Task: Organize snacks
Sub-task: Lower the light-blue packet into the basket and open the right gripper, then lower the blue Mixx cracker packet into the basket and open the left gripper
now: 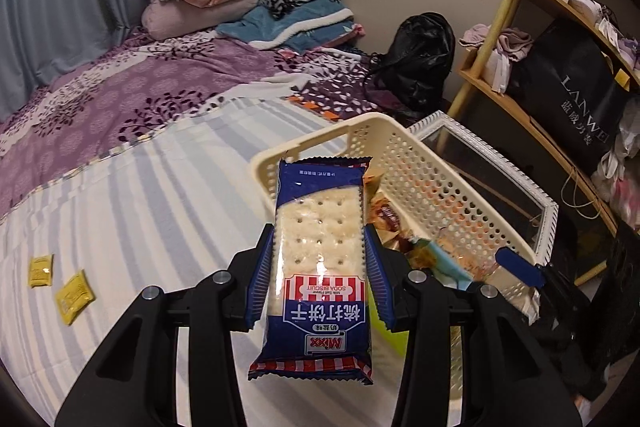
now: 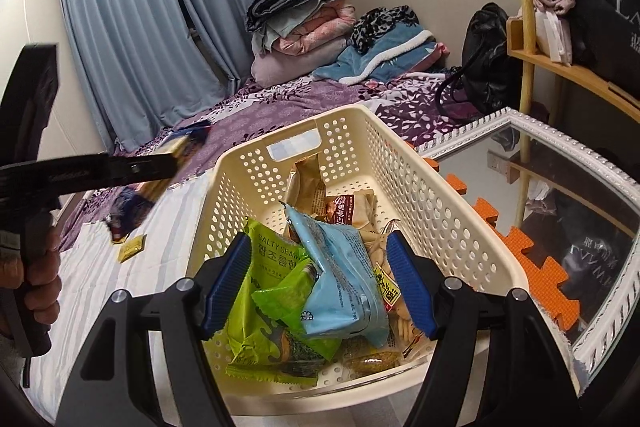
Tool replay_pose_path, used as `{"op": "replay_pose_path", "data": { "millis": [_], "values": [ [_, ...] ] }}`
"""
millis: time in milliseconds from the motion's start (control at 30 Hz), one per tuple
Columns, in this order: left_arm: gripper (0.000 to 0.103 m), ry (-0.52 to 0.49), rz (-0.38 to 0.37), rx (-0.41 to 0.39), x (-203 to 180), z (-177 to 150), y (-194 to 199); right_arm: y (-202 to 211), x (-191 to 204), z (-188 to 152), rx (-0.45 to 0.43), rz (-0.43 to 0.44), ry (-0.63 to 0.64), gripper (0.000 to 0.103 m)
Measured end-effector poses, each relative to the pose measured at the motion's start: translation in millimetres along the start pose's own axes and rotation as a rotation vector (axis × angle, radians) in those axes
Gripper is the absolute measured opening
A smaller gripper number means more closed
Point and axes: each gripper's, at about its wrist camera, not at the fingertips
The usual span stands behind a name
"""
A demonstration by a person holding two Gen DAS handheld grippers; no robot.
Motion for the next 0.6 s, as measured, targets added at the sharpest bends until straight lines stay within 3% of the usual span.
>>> {"op": "replay_pose_path", "data": {
  "millis": [433,533,600],
  "values": [
    [0.045,-0.028,-0.053,0.045,-33.2,11.7,-50.0,1.2,-4.5,-0.7,-0.002,0.005,-0.002,0.07],
    [0.051,-0.022,-0.083,0.055,-33.8,11.5,-54.5,0.2,-3.1,-1.5,0.001,0.01,-0.001,0.07],
    [0.067,-0.031,-0.077,0.047,-32.1,8.6,-52.6,0.2,-2.5,-1.9,0.003,0.013,-0.001,0.07]
  ]
}}
Point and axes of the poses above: each gripper's, at about its wrist camera, not at the fingertips, and y roughly against the way its jaws point, x to its left, z to its top, and after that the axes turned 5 degrees about -x, right-handed
